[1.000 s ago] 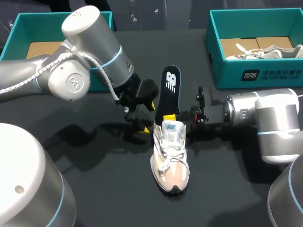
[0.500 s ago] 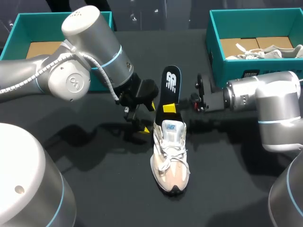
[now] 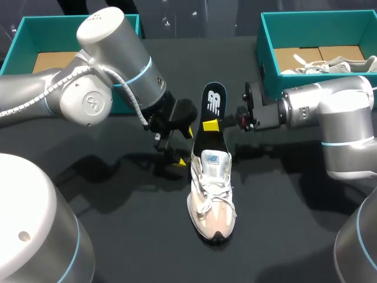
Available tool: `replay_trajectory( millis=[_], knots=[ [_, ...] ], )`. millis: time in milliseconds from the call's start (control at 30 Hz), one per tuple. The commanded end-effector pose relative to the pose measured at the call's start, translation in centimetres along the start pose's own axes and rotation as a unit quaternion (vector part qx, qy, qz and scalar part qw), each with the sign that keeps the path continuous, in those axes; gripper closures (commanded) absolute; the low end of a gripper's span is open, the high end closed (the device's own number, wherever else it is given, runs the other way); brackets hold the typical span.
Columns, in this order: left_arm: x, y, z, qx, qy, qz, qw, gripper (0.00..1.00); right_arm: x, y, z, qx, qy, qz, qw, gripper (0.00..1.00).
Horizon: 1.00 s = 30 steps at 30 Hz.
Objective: Take the shoe out of the shoebox, open the shoe tongue, remove and reinsert the insole, then place the shoe into the shoebox
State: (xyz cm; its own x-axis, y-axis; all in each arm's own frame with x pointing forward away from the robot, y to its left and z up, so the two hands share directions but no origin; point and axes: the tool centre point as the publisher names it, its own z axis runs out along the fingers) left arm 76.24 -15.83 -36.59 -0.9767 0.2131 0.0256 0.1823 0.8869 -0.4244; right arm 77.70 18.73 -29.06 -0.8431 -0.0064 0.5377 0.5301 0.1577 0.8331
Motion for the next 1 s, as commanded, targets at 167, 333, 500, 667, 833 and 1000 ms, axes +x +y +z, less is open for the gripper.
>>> replay_trajectory(
  millis=[167, 333, 500, 667, 833, 1000],
  knots=[
    [0.0, 0.0, 0.1, 0.0, 0.001, 0.001, 1.0, 0.0, 0.1, -2.3, 0.6, -0.008, 0.002, 0.019, 1.0, 1.0],
    [0.0, 0.0, 0.1, 0.0, 0.001, 0.001, 1.0, 0.0, 0.8, -4.1, 0.7, -0.015, -0.002, 0.041, 0.999, 1.0],
    [0.0, 0.0, 0.1, 0.0, 0.001, 0.001, 1.0, 0.0, 1.4, -5.7, 1.0, -0.024, -0.005, 0.059, 0.998, 1.0],
    [0.0, 0.0, 0.1, 0.0, 0.001, 0.001, 1.0, 0.0, 1.7, -6.3, 1.3, -0.025, -0.004, 0.068, 0.997, 1.0],
    [0.0, 0.0, 0.1, 0.0, 0.001, 0.001, 1.0, 0.0, 2.0, -5.8, 1.4, -0.023, -0.007, 0.059, 0.998, 0.86],
    [0.0, 0.0, 0.1, 0.0, 0.001, 0.001, 1.0, 0.0, 1.9, -4.8, 1.3, -0.016, -0.009, 0.045, 0.999, 0.73]
  ],
)
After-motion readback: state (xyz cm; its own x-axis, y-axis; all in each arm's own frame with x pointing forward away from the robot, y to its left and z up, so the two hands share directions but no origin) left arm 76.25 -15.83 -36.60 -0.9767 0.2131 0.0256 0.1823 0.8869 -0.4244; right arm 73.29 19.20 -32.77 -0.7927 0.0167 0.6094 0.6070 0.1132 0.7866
